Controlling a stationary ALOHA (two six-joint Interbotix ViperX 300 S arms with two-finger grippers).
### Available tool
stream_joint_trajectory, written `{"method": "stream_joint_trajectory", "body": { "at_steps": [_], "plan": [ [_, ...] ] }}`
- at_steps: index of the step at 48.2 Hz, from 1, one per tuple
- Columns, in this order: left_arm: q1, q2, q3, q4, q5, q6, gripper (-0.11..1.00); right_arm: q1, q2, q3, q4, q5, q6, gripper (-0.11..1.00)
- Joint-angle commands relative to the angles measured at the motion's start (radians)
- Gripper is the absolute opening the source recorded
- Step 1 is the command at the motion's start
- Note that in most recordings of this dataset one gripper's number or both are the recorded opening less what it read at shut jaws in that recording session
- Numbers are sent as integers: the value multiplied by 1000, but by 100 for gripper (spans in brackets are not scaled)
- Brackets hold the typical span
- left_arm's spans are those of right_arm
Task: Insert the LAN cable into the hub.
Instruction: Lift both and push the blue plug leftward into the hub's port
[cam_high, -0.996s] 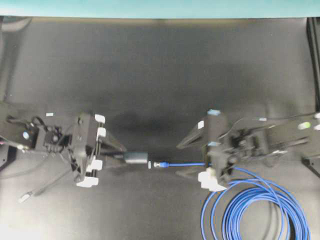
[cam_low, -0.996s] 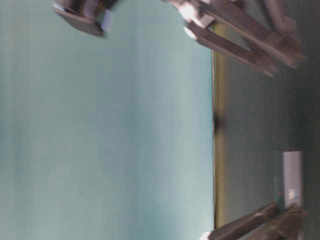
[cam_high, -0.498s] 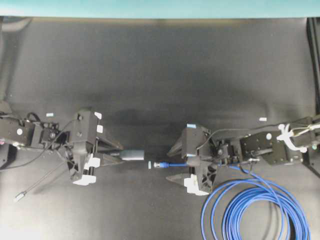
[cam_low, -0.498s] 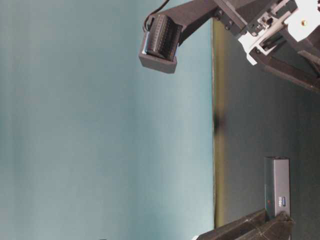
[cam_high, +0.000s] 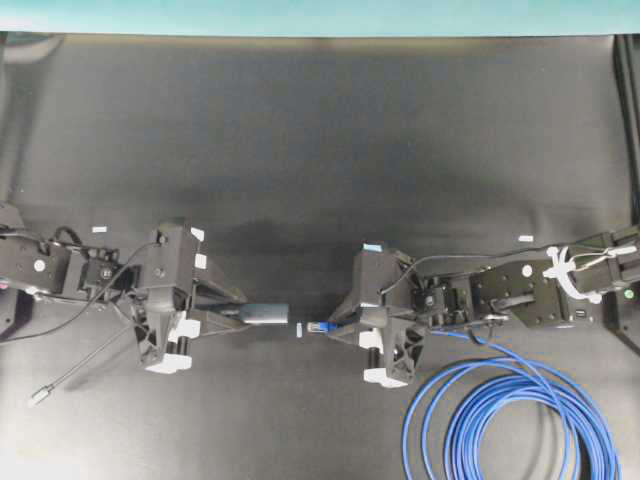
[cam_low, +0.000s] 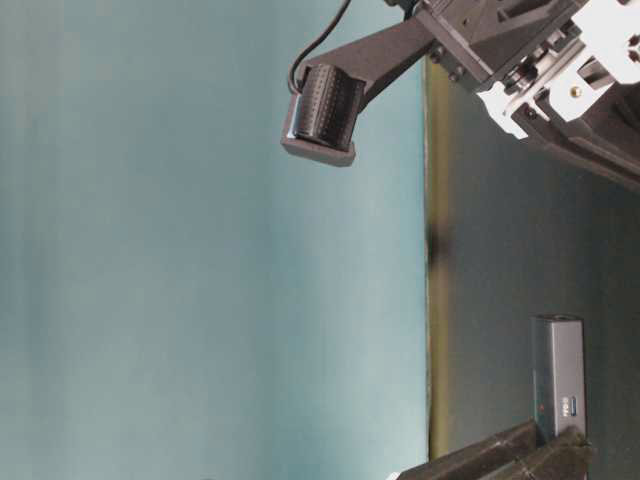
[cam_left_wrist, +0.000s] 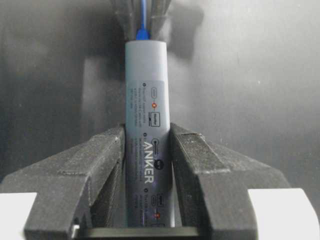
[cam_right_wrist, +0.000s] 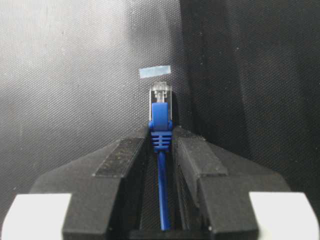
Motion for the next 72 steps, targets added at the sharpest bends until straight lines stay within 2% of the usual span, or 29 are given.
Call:
{"method": "stream_joint_trajectory", "body": {
  "at_steps": [1, 10, 18, 33, 59, 72],
  "plan": [
    [-2, -18, -26, 2, 15, -2, 28, -5, -49, -6, 17, 8, 8, 13],
    [-2, -28, -34, 3, 66, 0, 28, -25, -153, 3, 26, 69, 8, 13],
    [-2, -28, -35, 2, 69, 2, 28, -25, -189, -20, 26, 100, 8, 13],
    [21, -20, -64, 3, 94, 15, 28, -25, -170, -64, 23, 112, 2, 13],
    [25, -5, -74, 3, 101, 18, 28, -23, -166, -64, 23, 112, 3, 13],
    [21, 20, -104, 3, 114, 51, 28, -23, -158, -67, 25, 112, 3, 13]
  ]
}}
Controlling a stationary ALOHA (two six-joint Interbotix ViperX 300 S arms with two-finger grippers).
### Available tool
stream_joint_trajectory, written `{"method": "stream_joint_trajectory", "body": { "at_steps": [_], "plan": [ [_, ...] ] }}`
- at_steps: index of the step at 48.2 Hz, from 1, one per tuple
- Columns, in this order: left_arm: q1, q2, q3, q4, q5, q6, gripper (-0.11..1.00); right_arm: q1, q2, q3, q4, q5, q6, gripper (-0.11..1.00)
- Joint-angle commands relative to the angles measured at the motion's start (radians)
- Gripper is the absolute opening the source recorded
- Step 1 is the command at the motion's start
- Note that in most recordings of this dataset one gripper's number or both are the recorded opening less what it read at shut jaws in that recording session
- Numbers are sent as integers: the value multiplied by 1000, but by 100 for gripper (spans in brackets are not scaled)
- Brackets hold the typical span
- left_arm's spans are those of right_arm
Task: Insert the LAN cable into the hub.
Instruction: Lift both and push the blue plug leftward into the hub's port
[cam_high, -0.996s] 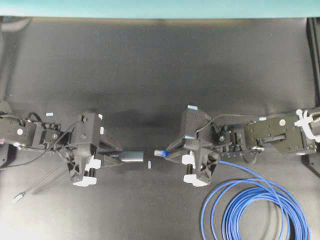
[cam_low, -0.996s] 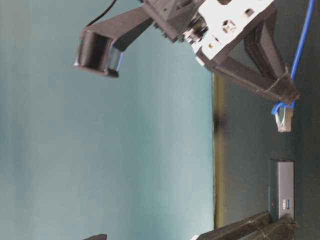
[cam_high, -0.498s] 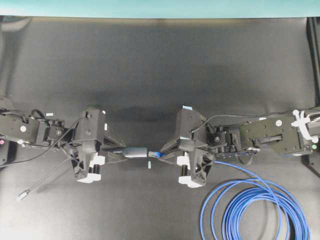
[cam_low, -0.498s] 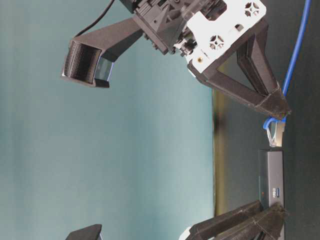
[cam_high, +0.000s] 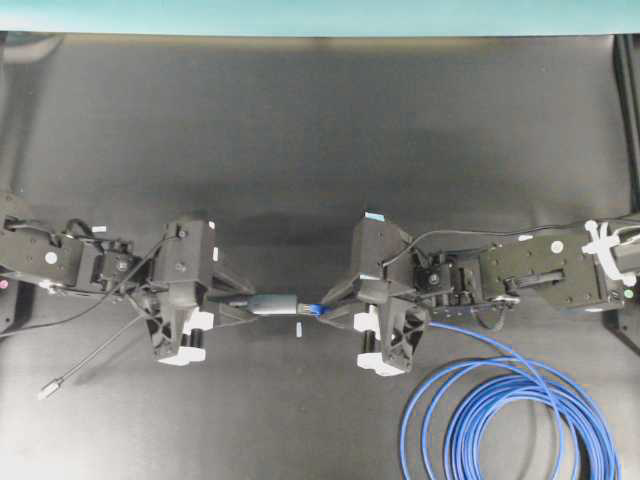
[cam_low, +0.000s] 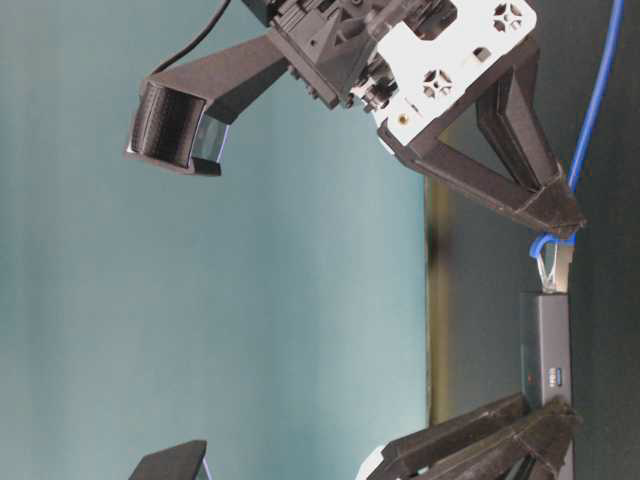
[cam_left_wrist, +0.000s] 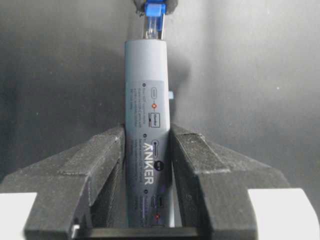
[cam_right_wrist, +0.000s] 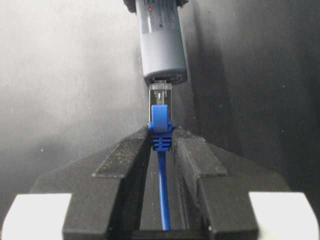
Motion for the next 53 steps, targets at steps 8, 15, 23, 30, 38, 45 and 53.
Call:
{"method": "stream_joint_trajectory", "body": {
  "at_steps": [8, 15, 23, 30, 38, 45, 53],
  "plan": [
    [-12, 17, -51, 3, 38, 23, 28, 3, -3, -18, 0, -3, 2, 13],
    [-12, 20, -55, 2, 43, 26, 28, 3, 0, -20, -2, -3, -3, 13],
    [-9, 23, -64, 2, 48, 29, 28, 5, 2, -25, -2, 14, -6, 13],
    [-9, 35, -94, 3, 94, 31, 28, 8, 5, -32, -5, 80, -11, 13],
    [-11, 63, -160, 3, 218, 55, 28, 9, 17, -58, -17, 123, -11, 13],
    [-11, 83, -204, 3, 279, 92, 28, 9, 28, -81, -20, 155, -14, 13],
    [-6, 92, -232, 3, 285, 107, 28, 9, 49, -100, -20, 176, -12, 13]
  ]
}}
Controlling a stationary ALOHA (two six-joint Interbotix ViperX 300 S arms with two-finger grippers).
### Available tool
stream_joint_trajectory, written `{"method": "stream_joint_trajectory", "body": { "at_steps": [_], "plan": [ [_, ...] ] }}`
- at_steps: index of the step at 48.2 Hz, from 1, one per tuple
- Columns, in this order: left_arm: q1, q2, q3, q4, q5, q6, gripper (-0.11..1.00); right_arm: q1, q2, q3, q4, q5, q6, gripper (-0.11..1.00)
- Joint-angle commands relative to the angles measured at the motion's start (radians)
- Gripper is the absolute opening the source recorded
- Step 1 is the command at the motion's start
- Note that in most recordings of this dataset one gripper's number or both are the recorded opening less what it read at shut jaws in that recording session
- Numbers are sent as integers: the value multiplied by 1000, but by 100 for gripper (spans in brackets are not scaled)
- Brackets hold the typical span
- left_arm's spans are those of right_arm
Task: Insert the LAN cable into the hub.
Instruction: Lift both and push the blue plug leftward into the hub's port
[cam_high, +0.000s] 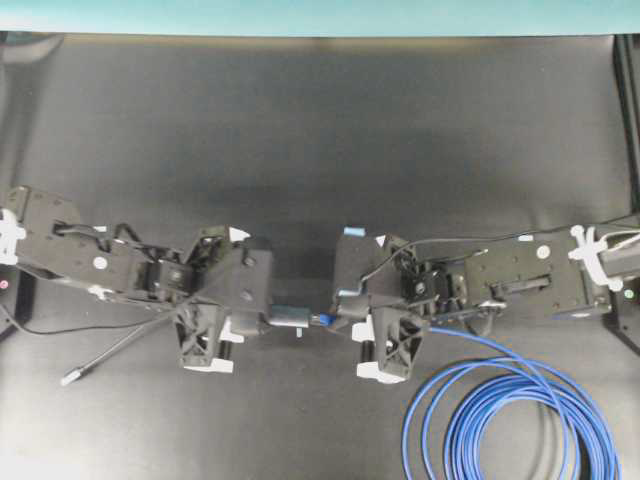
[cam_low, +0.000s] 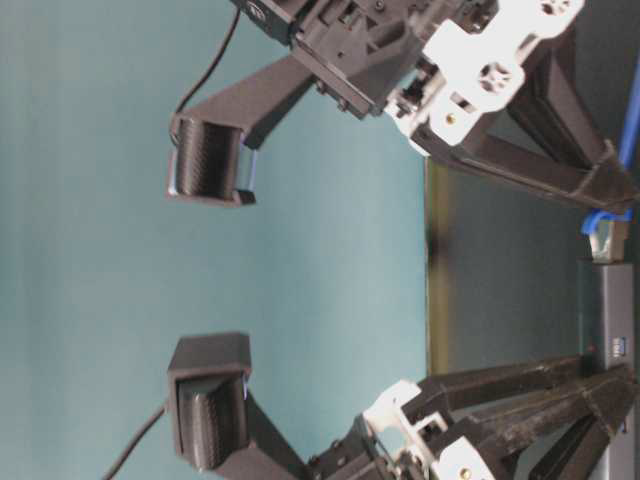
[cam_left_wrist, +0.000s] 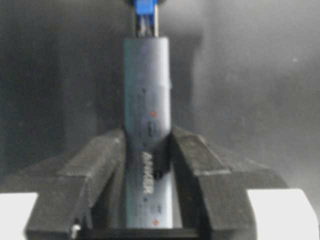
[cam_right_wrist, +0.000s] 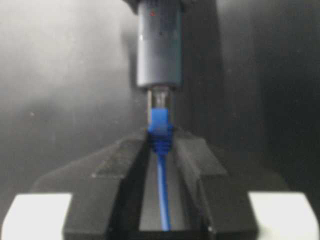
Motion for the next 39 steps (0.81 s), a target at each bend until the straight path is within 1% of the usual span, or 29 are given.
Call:
{"method": "stream_joint_trajectory", "body": {
  "at_steps": [1, 19, 33, 39],
  "plan": [
    [9, -8, -37, 2, -11, 5, 28, -6, 9, -35, -2, 2, -5, 13],
    [6, -6, -40, 3, 3, 8, 28, -12, 28, -60, -2, -20, -3, 13],
    [6, 8, -61, 3, -32, 9, 28, -21, 37, -78, -2, -52, -5, 13],
    [8, 15, -75, 3, -35, 17, 28, -23, 46, -95, -20, -54, -3, 13]
  ]
}}
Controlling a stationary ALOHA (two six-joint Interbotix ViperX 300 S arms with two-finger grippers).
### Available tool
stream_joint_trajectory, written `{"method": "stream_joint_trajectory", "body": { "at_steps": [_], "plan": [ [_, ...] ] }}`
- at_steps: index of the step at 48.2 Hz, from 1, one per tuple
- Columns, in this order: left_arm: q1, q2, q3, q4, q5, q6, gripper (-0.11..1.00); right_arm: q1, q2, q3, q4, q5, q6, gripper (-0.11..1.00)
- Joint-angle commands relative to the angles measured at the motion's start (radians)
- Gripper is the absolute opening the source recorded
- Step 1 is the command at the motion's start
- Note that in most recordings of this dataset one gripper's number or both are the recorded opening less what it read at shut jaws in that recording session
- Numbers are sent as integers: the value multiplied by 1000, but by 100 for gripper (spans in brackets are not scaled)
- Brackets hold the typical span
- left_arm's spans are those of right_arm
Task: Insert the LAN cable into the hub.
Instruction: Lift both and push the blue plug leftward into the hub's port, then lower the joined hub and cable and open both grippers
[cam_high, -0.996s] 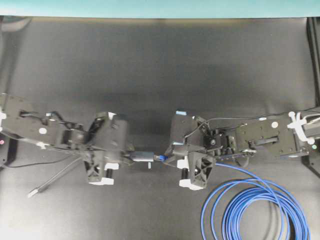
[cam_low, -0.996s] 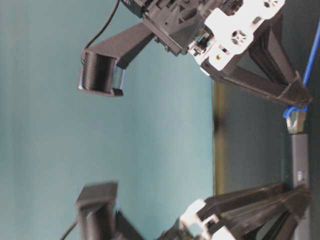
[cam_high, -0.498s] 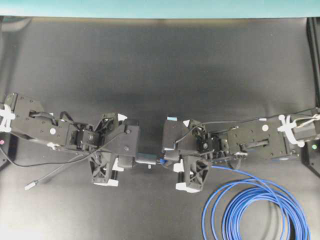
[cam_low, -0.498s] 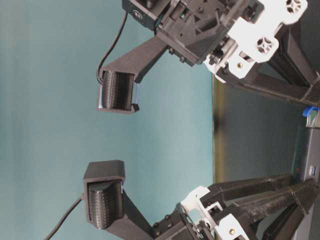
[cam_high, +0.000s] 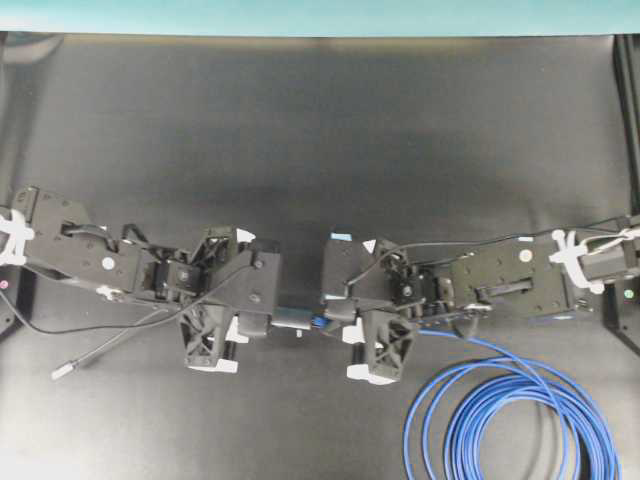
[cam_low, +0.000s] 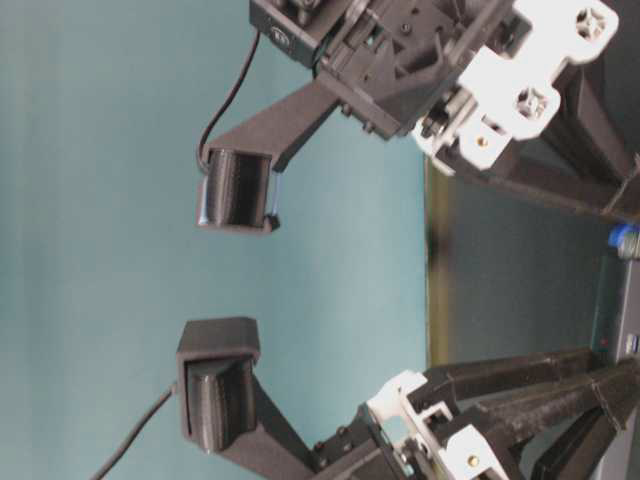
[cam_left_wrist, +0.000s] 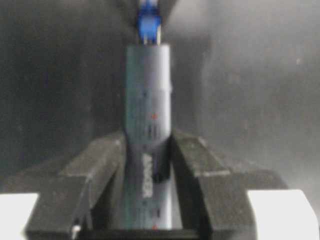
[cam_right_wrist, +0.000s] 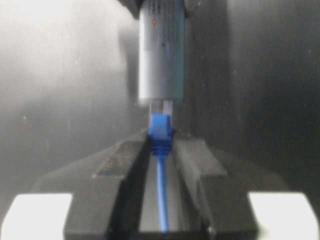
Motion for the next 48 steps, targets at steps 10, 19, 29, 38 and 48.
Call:
{"method": "stream_joint_trajectory", "body": {
  "at_steps": [10, 19, 29, 38, 48],
  "plan": [
    [3, -5, -51, 3, -32, 14, 28, -23, 8, -81, -23, -29, -2, 13],
    [-9, -8, -35, 3, -31, 9, 28, -18, 3, -71, -23, -14, -3, 13],
    [-12, -8, -37, 3, 3, 9, 28, -11, 5, -69, -23, 14, 0, 13],
    [-12, -9, -34, 3, 17, 8, 28, -11, 3, -66, -23, 34, -5, 13],
    [-12, -9, -31, 3, 41, 6, 28, -11, 3, -63, -23, 34, -3, 13]
  ]
}}
